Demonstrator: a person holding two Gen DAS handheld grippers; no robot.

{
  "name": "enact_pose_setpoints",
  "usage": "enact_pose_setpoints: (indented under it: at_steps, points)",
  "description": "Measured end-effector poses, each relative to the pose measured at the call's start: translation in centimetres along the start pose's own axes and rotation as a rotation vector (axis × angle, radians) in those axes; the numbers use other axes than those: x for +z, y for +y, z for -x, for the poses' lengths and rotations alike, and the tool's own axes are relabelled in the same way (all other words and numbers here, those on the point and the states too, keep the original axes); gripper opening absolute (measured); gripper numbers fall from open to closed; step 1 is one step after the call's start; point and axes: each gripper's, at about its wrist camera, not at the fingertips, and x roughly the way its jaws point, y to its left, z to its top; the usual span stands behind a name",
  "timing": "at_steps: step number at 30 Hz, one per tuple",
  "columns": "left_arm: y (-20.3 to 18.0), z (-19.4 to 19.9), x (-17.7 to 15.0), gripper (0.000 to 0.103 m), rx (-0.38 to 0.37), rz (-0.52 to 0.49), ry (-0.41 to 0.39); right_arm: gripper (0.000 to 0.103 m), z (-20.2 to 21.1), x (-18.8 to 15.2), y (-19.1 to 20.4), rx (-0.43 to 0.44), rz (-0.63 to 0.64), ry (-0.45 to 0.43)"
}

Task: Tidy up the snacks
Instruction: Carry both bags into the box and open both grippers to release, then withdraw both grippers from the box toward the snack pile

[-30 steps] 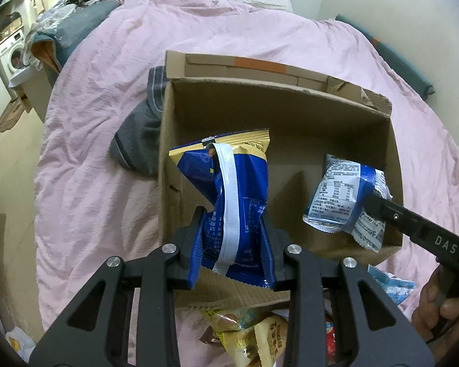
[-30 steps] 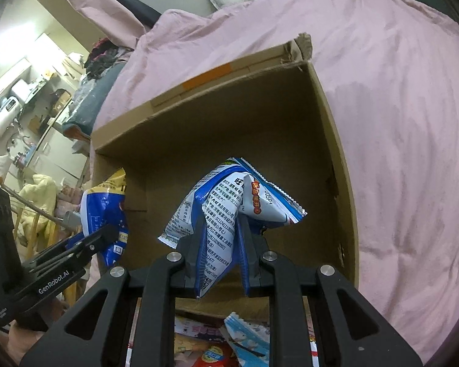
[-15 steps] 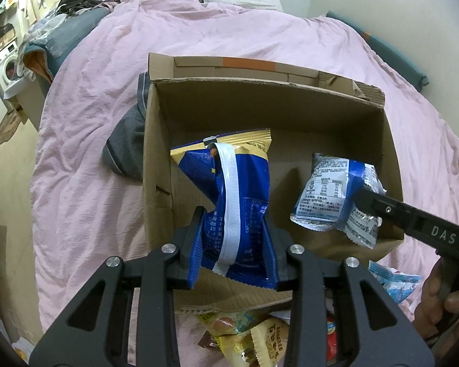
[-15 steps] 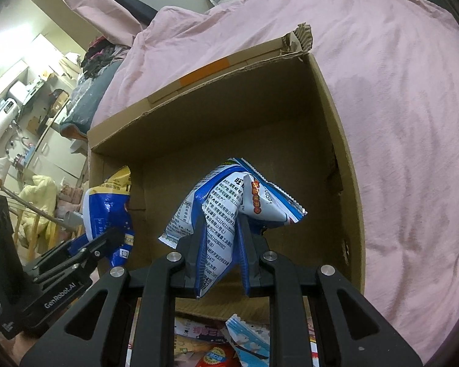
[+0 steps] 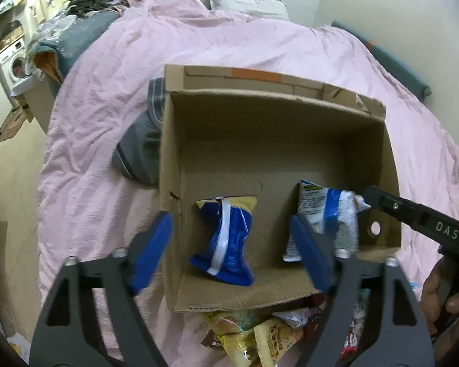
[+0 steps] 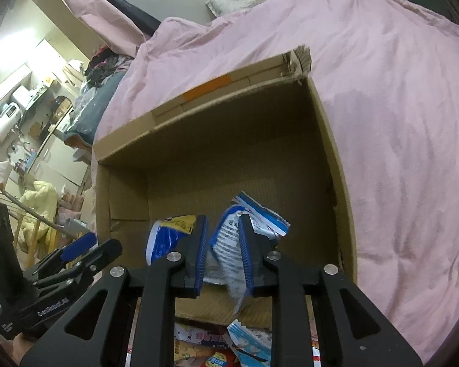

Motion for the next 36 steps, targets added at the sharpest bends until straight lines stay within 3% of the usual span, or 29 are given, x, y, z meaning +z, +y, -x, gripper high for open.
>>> enact_pose_setpoints:
  at_steps: [1, 2, 3, 5, 19, 23, 36]
  points:
    - [0.1, 0.2, 0.1, 0.086, -0.003, 0.009, -0.007, 0.03, 0.2, 0.0, -0.1, -0.008, -0.007, -0.008]
    - [0.2, 0.3, 0.1, 0.089, -0.004, 0.015, -0.011, 0.043, 0.3, 0.1, -0.2, -0.01, -0.015, -0.014]
    - [0.2, 0.4, 0.2, 0.089, -0.013, 0.017, -0.014, 0.068, 0.5, 0.1, -0.4, -0.009, -0.022, -0.021]
    - [0.2, 0.7, 0.2, 0.089, -0.007, 0.016, -0.021, 0.088, 0.9, 0.3, -0.5, -0.023, -0.033, -0.052]
    - [1.6, 3.6, -0.4, 0.09, 0.022, 0.024, -0.106, 0.088, 2.0, 0.3, 0.5, -0.046, 0.027, -0.089]
    - [2.3, 4.6, -0.4, 0.097, -0.014, 0.058, -0.109, 0.088, 2.2, -0.2, 0.9, -0.056, 0.036, -0.086]
    - [3.0, 7.8, -2.6, 0.098, 0.038, 0.058, -0.121, 0.088, 5.6, -2.4, 1.2, -0.06, 0.015, -0.116]
